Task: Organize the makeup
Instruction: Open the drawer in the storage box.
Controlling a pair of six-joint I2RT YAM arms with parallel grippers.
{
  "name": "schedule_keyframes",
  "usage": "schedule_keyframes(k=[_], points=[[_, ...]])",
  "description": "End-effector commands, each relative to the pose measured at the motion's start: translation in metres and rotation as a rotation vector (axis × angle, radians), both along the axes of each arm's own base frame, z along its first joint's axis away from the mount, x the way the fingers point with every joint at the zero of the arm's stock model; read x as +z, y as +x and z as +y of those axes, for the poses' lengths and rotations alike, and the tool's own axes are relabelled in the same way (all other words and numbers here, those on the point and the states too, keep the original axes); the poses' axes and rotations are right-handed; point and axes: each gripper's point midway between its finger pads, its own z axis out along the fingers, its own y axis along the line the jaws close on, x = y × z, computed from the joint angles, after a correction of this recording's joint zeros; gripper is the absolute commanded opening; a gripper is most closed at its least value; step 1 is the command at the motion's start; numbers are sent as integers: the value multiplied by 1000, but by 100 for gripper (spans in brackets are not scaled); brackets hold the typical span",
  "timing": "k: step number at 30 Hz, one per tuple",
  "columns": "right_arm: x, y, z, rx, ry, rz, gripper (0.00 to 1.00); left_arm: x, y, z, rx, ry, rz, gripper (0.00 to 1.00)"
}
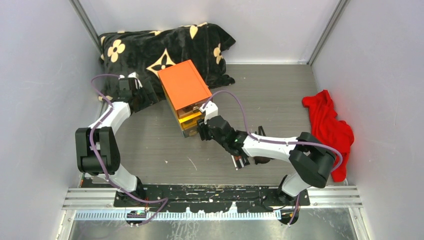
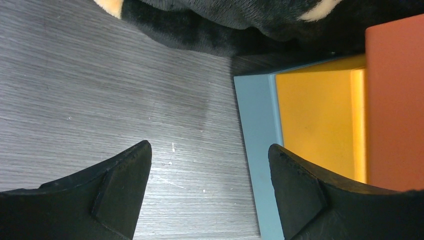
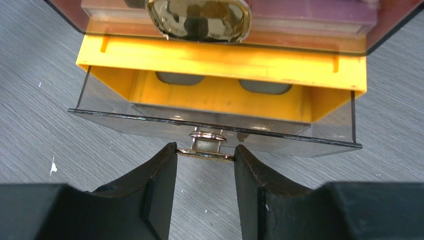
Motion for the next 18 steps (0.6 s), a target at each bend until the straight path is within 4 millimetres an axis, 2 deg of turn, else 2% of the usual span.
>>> schedule_keyframes(k=[1,18], points=[[14,-5,-14,-34,23,-10,3,32,23,-1,1,-15,-109,87],[5,-48,-43,-22,14,25,5,32,21,2,-8,13,-108,87]])
